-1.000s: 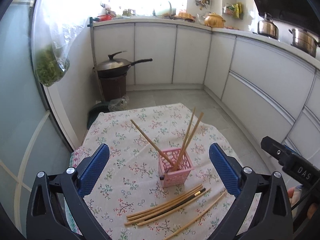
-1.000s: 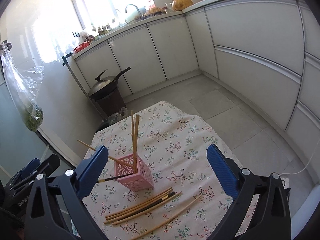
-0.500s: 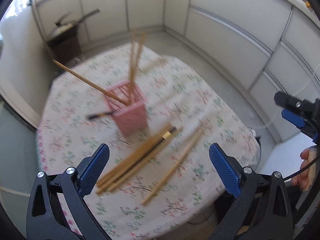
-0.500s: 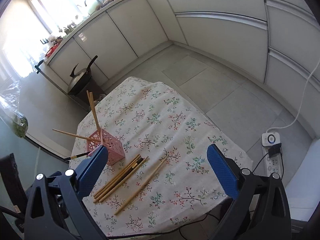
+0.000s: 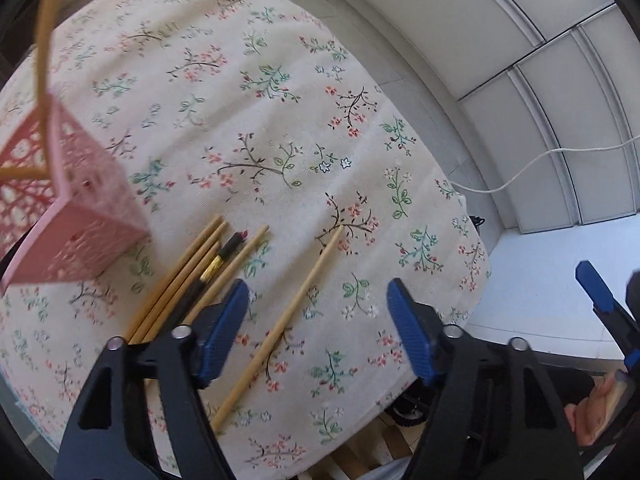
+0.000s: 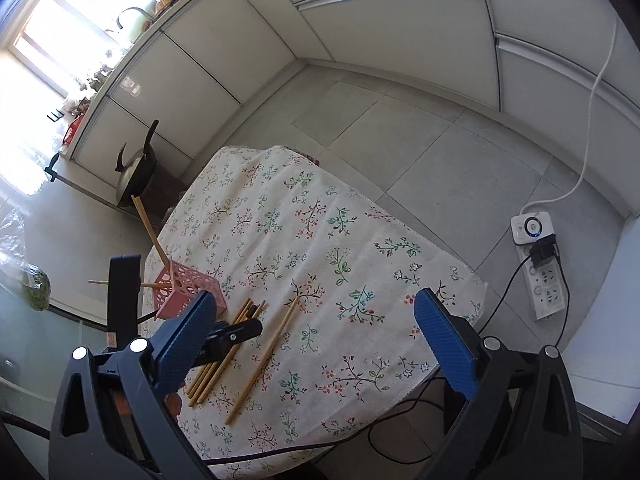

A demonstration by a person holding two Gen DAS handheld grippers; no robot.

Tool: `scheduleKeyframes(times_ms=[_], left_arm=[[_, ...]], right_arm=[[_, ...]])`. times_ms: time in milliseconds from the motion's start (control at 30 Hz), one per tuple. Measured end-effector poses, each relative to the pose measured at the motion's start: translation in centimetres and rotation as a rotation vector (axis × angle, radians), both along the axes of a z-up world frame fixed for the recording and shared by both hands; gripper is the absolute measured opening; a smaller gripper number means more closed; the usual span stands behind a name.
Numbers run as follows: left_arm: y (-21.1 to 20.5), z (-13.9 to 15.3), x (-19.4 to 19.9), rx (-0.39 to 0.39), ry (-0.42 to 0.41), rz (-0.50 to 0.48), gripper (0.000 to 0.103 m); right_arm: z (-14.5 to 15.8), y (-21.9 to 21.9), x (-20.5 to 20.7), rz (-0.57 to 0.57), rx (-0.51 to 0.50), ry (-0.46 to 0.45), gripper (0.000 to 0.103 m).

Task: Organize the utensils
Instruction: 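Lower both tools to the pile and close each on a chopstick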

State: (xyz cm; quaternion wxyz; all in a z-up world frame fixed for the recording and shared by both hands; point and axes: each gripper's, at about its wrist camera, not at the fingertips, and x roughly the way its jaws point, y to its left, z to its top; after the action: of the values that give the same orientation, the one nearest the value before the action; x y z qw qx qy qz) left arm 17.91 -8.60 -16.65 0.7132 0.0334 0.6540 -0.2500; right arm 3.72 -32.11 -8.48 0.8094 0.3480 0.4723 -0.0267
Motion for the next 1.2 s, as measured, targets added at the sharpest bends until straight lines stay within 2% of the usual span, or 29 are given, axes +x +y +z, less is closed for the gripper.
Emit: scheduleKeyframes(times_ms=[67,200,400,600,633,700,733,800,900,1033,1133,1200], left_arm=[[-0.8,-0.7,0.6,0.004,-0.001,-0.022,0.057],[-1.3,-1.8,1.8,0.054,-0.020,-0.037,0.055],[-0.5,-3.5,3.4,0.033,0.024,-0.021,0.054],[-0.3,-4.0,3.7,0.101,0.023,-0.032,0.036],[-0.3,-4.0,3.6,0.123,0.015,-0.040,0.032],[-0.5,-3.9,3.2,0.177,-0.008,-0.059,0.031],[-0.7,-3.9,3.0,0.214,-0.026,-0.070,0.025],[-0.9,-4.1,2.3,0.297,-0.072,-0.099,0.024],[-1.5,-3.9,1.1,0.322,-0.131,-0.106,0.022],[-2.0,-3.5,-0.2,0.322,-0.209,-0.116,0.012],[-1.1,-2.8,-1.1,0.327,-0.247,-0.098,0.005],[0.2,-1.8,-1.7,0.311,-0.261,-0.075,0.005]], right_arm=[[-0.4,-0.3,0.1,-0.004,0.027,0.012,0.096],[-0.8,-0.1,0.4,0.007,0.047,0.028,0.096],[-1.3,0.4,0.9,0.028,0.057,0.053,0.096],[-1.6,0.3,0.9,0.023,0.070,0.067,0.096],[-1.6,0.3,0.9,0.021,0.072,0.069,0.096],[-1.8,0.4,1.0,0.021,0.078,0.078,0.096],[-1.9,0.5,1.0,0.024,0.079,0.084,0.096],[-2.2,0.9,1.2,0.031,0.070,0.097,0.096],[-2.6,1.9,1.7,0.045,0.061,0.118,0.096],[-3.6,3.7,2.8,0.060,0.055,0.144,0.096],[-5.1,4.7,3.7,0.047,0.065,0.183,0.096],[-6.1,5.2,4.3,0.027,0.071,0.207,0.096]])
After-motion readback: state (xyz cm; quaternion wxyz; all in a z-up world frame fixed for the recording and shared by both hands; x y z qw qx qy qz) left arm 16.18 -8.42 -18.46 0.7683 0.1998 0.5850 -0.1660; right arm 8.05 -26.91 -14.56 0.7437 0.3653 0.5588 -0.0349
